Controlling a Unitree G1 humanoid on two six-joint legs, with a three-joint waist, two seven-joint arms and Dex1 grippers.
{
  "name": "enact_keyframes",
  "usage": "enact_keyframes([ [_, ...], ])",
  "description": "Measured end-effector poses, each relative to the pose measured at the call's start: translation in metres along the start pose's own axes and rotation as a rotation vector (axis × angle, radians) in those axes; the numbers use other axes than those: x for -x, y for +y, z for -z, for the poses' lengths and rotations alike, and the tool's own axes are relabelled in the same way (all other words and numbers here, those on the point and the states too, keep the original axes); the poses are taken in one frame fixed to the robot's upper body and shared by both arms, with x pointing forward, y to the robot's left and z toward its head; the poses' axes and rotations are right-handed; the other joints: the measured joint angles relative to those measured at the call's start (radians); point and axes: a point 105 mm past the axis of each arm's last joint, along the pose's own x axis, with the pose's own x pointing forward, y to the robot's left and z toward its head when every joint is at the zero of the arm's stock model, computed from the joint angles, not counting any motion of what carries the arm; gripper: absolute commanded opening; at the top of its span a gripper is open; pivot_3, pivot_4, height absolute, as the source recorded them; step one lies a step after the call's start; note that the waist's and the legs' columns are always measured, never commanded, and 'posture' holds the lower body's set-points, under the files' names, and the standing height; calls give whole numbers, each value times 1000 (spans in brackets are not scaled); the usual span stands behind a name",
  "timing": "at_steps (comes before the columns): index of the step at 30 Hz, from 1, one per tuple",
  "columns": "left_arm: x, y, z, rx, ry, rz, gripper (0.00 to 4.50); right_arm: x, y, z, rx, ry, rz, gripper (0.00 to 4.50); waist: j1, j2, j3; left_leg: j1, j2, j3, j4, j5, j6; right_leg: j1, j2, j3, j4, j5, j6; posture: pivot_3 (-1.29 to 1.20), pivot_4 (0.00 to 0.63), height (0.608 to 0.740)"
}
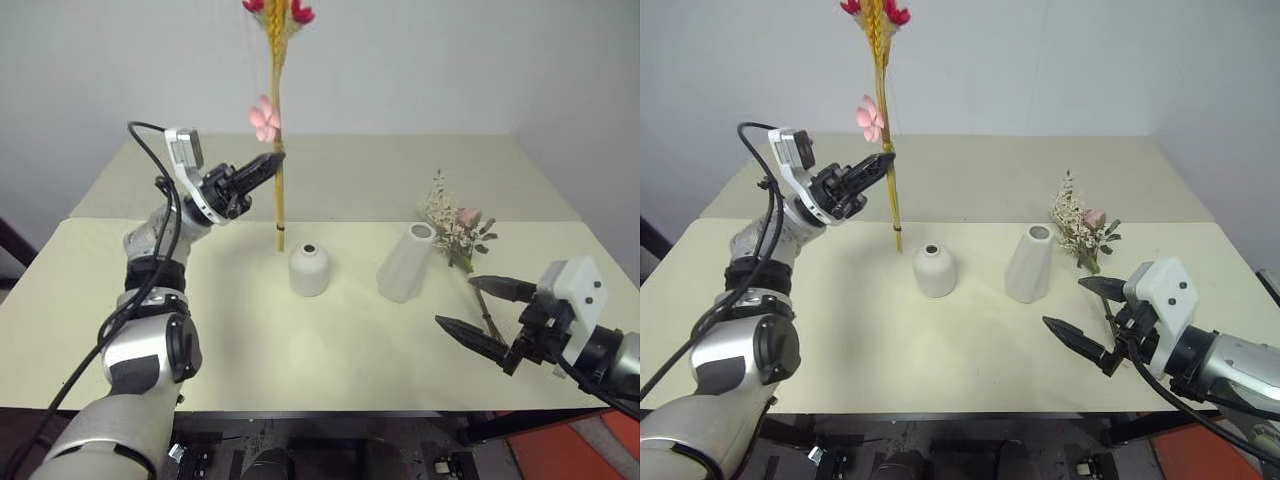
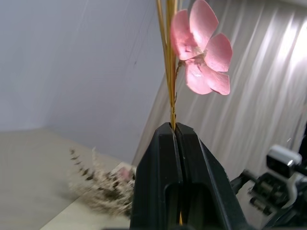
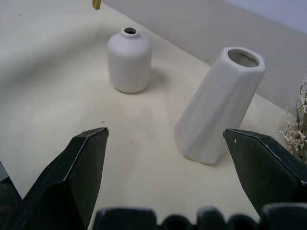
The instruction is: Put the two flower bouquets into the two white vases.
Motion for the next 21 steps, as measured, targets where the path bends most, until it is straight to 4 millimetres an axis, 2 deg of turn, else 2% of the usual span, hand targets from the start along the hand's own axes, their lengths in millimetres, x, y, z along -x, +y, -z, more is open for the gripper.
enact_keyframes([
  [7,-17,-4,13,-6,14,57,16,3,-3,-3,8,-9,13,4500,-3,0,0,0,0,0,0,0,0,0,0,0,0,0,0,0,150,740],
  [14,-24,-2,19,-41,48,64,16,3,-2,-4,6,-14,6,4500,-3,0,0,0,0,1,0,0,0,0,0,1,0,0,0,0,150,740],
  [21,-38,2,21,-98,66,65,16,5,-2,-6,12,-8,5,4500,0,0,0,0,0,1,0,0,0,0,0,1,-1,0,0,0,150,740],
])
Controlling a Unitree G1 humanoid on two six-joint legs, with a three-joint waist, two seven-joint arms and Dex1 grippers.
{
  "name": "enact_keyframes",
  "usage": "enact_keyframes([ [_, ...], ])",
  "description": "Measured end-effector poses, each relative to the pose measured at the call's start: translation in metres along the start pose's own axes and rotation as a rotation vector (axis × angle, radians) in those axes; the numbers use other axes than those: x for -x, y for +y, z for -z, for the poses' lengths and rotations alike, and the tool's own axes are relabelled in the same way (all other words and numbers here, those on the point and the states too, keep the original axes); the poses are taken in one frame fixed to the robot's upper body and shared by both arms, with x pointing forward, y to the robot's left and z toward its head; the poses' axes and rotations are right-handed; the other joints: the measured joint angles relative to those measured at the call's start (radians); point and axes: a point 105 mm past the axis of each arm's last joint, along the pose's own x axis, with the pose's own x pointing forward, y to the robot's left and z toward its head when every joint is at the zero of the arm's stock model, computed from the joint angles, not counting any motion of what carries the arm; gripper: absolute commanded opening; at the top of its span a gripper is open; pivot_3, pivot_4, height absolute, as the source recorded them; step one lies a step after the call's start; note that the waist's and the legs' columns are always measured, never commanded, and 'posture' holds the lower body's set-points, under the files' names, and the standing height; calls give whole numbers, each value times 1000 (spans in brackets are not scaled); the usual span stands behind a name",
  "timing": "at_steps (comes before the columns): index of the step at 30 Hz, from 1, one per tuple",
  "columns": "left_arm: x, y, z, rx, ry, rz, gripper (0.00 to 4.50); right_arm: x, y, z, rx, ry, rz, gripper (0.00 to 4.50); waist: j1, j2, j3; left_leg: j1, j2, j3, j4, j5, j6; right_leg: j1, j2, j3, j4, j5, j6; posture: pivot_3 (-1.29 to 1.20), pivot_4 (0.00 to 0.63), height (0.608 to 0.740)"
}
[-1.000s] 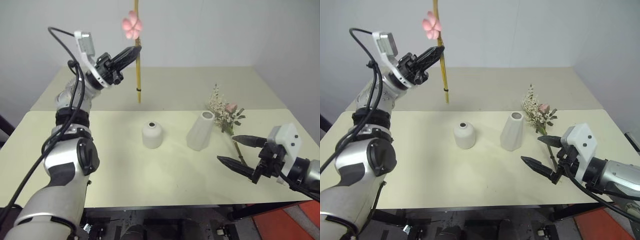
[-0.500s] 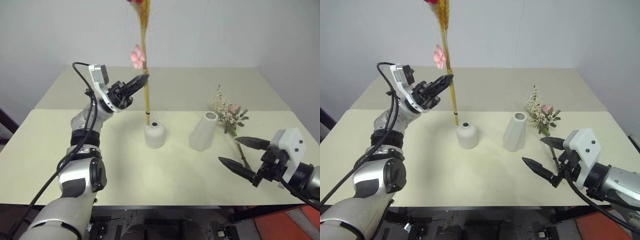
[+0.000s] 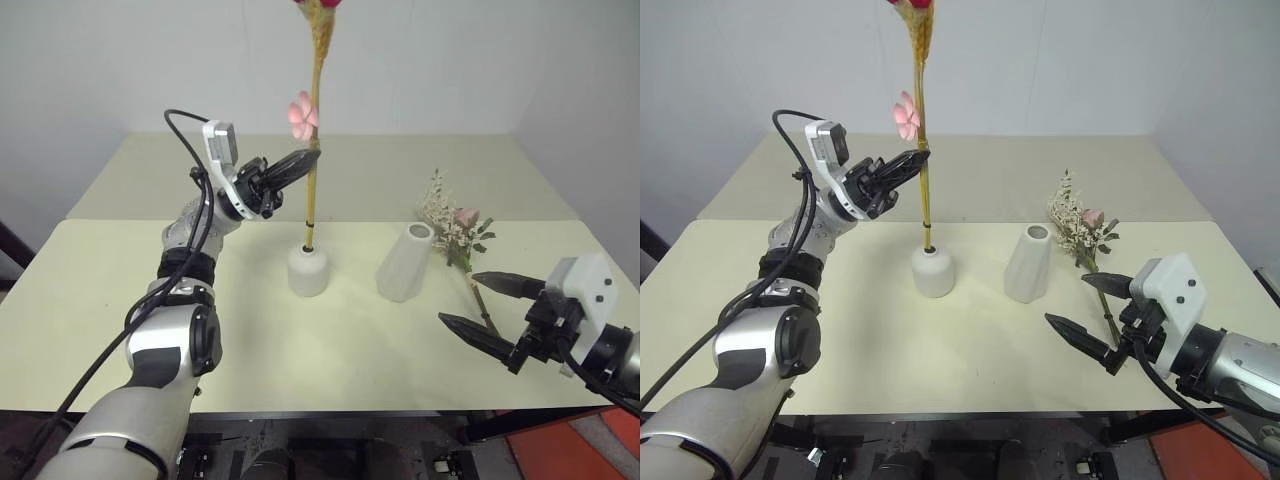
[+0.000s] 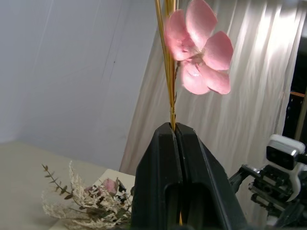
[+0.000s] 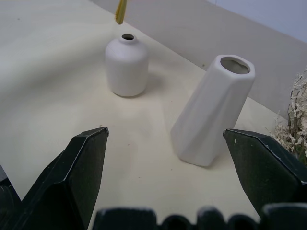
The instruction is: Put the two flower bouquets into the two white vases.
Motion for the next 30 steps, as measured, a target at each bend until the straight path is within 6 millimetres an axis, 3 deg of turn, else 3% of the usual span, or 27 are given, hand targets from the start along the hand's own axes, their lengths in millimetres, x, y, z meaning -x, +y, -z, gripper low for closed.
enact_keyframes([
  [6,3,9,18,-9,37,-62,16,4,0,-1,1,5,8,4500,-2,0,0,0,0,0,0,0,0,0,0,0,0,0,0,0,150,740],
  [14,6,14,24,-36,68,-106,16,7,2,-3,3,10,12,4500,0,0,0,0,0,0,0,0,0,0,0,0,0,0,0,0,150,740],
  [23,0,17,-2,-42,-35,-116,16,7,2,-2,0,19,12,4500,-1,0,0,0,0,0,0,0,0,0,0,0,0,0,0,0,150,740],
  [30,4,16,-3,-57,-1,-113,16,4,3,-3,5,11,3,4500,-2,0,0,0,0,0,0,0,0,0,0,0,0,0,0,0,150,740],
])
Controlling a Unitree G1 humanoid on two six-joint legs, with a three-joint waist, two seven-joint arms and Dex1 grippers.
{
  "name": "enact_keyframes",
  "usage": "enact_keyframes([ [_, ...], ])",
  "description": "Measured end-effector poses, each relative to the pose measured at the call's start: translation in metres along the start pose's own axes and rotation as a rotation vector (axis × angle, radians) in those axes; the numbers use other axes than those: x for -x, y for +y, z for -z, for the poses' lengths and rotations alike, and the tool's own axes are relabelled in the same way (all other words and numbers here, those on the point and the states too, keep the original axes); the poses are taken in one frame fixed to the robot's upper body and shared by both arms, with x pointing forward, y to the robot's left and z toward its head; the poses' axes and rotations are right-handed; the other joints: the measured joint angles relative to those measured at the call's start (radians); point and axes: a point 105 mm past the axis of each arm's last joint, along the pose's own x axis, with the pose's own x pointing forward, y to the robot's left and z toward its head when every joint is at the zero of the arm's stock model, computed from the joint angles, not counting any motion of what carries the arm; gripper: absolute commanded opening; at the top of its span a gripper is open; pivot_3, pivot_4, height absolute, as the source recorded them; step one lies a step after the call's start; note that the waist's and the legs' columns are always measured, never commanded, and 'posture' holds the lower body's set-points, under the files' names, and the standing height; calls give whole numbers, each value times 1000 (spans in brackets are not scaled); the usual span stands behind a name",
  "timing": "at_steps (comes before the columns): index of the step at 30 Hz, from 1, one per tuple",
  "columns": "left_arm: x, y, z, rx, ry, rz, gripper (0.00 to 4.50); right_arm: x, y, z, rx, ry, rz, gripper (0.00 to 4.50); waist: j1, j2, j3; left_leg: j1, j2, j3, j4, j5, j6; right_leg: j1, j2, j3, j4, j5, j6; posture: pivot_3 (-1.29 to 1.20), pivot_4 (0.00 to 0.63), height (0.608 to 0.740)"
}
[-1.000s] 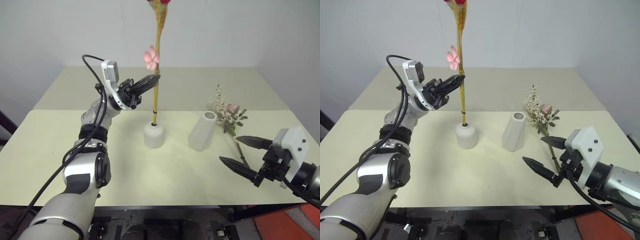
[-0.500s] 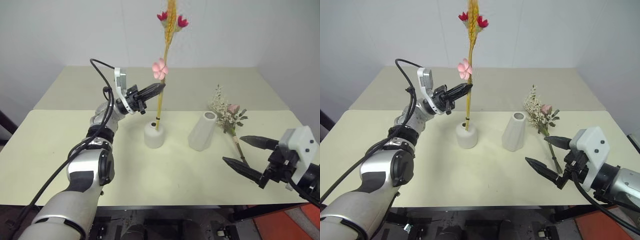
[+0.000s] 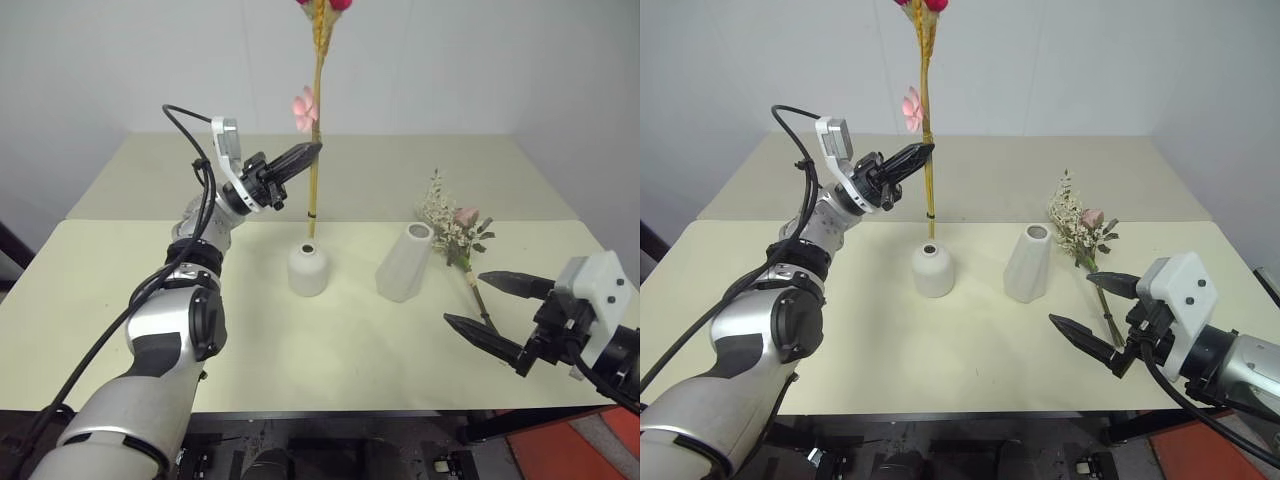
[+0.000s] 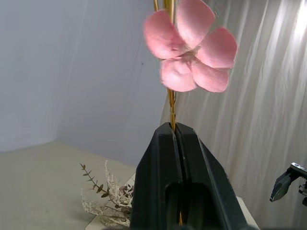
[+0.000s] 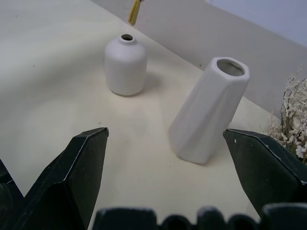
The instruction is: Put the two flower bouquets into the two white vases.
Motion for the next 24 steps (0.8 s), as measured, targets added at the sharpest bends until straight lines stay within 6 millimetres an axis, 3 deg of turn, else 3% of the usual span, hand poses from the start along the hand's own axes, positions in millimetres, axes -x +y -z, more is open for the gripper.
enact_keyframes([
  [24,4,2,17,36,82,-19,16,0,2,7,-19,25,4,4500,0,0,0,0,0,0,0,0,0,0,0,0,0,0,0,0,150,740],
])
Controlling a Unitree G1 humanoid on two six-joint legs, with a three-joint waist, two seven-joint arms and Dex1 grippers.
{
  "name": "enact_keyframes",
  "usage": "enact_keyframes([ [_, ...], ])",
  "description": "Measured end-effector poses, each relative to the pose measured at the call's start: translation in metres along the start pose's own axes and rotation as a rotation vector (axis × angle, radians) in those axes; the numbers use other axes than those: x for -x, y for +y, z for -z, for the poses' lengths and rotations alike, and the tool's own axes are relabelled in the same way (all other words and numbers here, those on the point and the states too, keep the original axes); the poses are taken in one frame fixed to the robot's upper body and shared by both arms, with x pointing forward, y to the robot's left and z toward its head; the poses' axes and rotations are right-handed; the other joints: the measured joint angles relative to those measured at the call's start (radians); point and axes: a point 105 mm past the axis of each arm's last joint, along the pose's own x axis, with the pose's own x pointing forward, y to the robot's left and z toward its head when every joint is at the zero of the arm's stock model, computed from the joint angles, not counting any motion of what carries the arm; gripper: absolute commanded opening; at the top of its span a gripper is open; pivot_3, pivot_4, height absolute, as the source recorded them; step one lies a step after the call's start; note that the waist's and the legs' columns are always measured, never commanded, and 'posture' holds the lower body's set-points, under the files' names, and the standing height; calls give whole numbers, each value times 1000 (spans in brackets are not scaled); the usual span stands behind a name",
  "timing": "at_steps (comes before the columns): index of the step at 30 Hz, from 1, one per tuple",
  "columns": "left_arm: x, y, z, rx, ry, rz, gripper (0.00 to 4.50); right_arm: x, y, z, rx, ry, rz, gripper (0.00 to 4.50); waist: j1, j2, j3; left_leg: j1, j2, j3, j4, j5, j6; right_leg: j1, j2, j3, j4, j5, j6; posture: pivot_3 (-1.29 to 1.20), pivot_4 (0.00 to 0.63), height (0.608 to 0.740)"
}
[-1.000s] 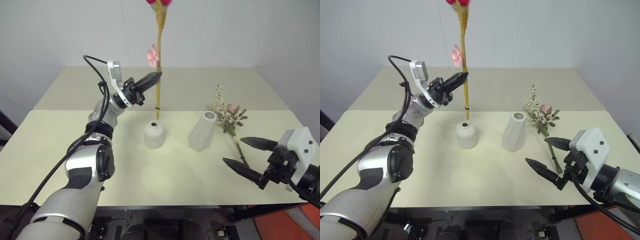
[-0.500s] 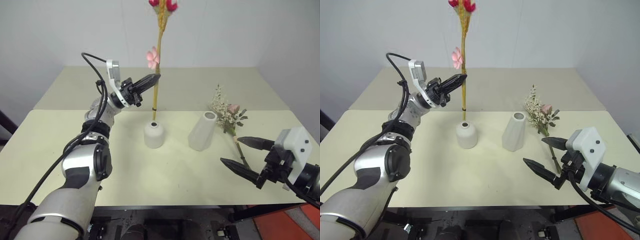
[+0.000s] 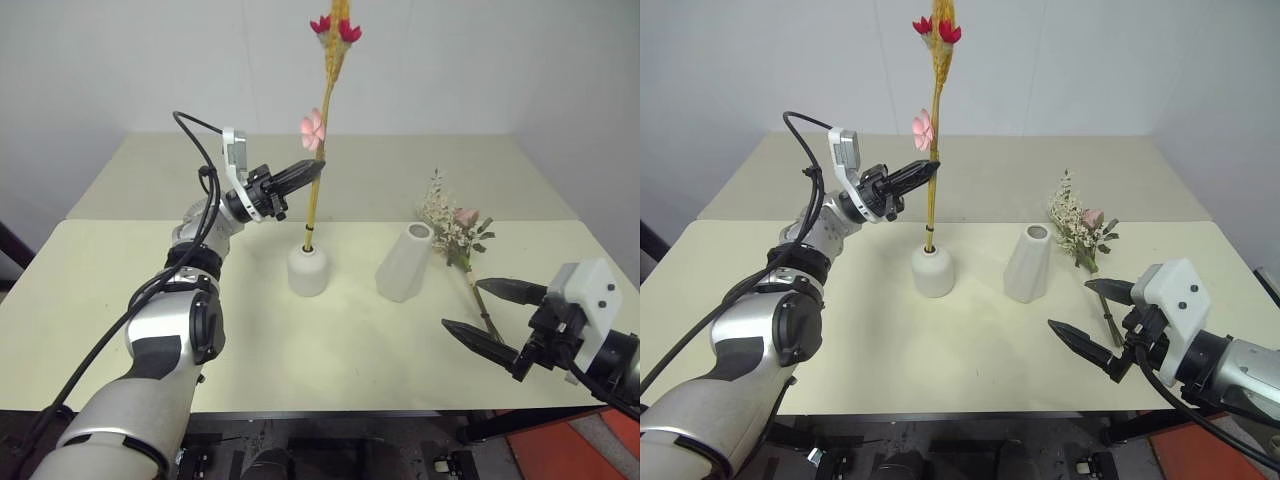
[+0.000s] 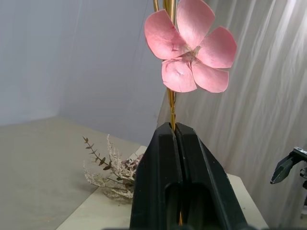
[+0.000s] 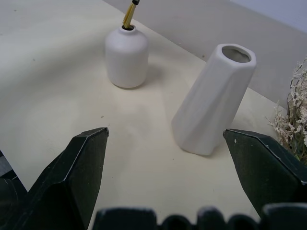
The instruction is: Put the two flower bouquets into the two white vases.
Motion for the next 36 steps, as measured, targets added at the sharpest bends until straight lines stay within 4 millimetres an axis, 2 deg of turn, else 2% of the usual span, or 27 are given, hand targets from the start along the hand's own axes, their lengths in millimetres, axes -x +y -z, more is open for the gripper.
enact_keyframes([
  [25,-2,11,13,-24,35,-107,16,0,0,-1,1,-9,24,4500,2,0,0,0,0,0,0,0,0,0,0,0,0,0,0,0,150,740],
  [36,1,1,15,-51,67,-10,16,0,-2,0,8,-8,37,4500,0,0,0,0,0,0,0,0,0,0,0,0,0,0,0,0,150,740],
])
